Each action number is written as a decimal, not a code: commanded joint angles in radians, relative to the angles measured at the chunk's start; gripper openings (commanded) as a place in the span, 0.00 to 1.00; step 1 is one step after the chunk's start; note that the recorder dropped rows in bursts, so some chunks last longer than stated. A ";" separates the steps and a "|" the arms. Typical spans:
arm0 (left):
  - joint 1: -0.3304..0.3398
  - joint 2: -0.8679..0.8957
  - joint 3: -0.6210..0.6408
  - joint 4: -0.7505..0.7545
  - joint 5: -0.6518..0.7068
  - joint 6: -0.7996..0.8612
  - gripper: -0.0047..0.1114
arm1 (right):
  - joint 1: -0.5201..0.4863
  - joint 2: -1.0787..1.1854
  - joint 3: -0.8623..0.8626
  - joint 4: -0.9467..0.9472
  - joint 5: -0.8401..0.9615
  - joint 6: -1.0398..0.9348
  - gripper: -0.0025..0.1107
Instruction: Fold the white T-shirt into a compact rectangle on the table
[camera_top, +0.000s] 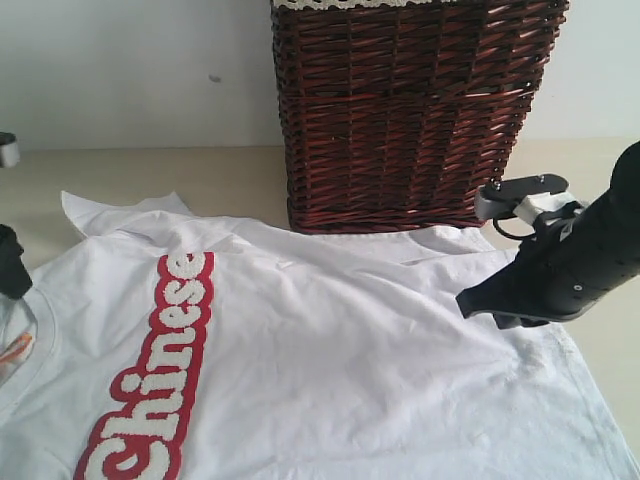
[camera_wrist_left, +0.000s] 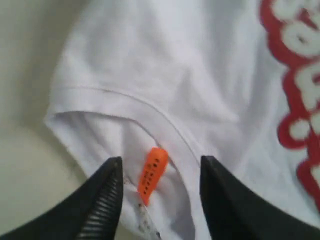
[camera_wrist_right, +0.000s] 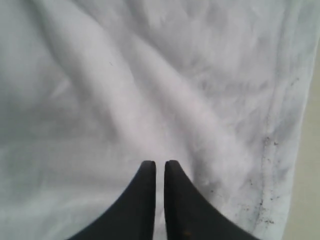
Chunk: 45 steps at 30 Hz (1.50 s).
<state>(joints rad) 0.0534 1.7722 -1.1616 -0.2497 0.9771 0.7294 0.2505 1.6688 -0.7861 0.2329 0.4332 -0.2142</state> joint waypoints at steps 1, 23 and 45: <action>-0.079 -0.011 0.027 0.102 0.105 0.426 0.54 | -0.007 -0.040 0.001 0.072 0.007 -0.075 0.11; -0.099 0.021 0.129 0.306 -0.255 0.688 0.70 | -0.007 -0.038 0.001 0.081 -0.002 -0.097 0.11; -0.113 0.197 -0.141 -0.523 -0.438 0.801 0.04 | -0.007 -0.038 0.001 0.101 0.016 -0.099 0.11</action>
<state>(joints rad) -0.0522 1.9469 -1.3019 -0.7581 0.5680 1.5099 0.2505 1.6382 -0.7845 0.3290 0.4448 -0.3035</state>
